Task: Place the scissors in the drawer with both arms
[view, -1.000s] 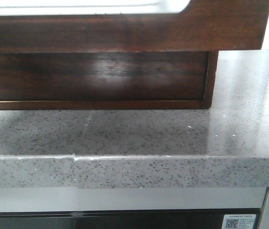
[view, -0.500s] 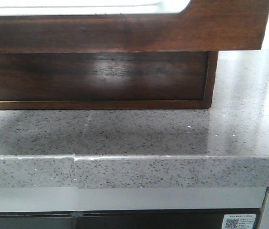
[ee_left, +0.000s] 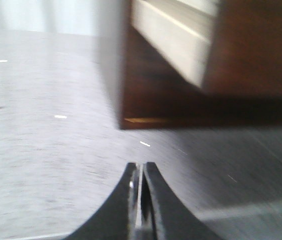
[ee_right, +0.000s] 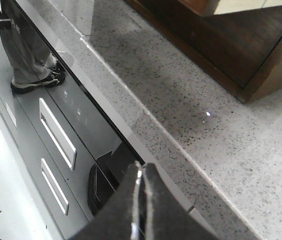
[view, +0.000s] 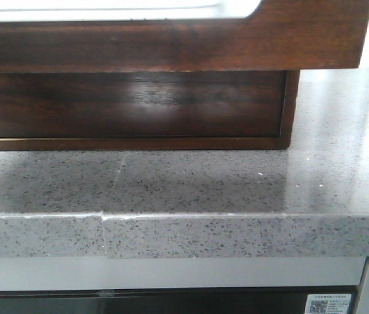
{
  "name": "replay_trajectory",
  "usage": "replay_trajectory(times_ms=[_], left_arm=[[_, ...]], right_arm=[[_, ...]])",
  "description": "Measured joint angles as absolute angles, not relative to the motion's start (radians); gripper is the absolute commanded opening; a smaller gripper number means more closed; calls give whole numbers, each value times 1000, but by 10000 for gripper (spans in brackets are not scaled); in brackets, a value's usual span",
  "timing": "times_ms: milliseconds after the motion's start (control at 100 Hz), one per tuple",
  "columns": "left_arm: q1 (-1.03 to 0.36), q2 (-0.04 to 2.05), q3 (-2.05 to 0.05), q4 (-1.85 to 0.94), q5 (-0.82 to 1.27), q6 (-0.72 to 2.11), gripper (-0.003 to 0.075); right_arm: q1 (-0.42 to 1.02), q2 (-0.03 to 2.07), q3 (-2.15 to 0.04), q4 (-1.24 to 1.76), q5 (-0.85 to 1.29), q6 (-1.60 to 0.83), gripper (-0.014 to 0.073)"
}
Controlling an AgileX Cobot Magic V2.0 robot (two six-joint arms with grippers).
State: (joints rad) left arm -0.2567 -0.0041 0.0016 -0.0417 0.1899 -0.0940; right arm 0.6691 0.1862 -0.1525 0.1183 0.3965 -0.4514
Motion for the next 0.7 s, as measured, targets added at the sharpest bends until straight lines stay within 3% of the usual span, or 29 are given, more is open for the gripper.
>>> replay_trajectory(times_ms=[220, 700], left_arm=[[-78, -4, 2, -75, 258, -94, -22], [-67, -4, 2, -69, 335, -94, -22]], right_arm=[[669, 186, -153, 118, 396, -451, -62], [669, 186, -153, 118, 396, -451, -62]])
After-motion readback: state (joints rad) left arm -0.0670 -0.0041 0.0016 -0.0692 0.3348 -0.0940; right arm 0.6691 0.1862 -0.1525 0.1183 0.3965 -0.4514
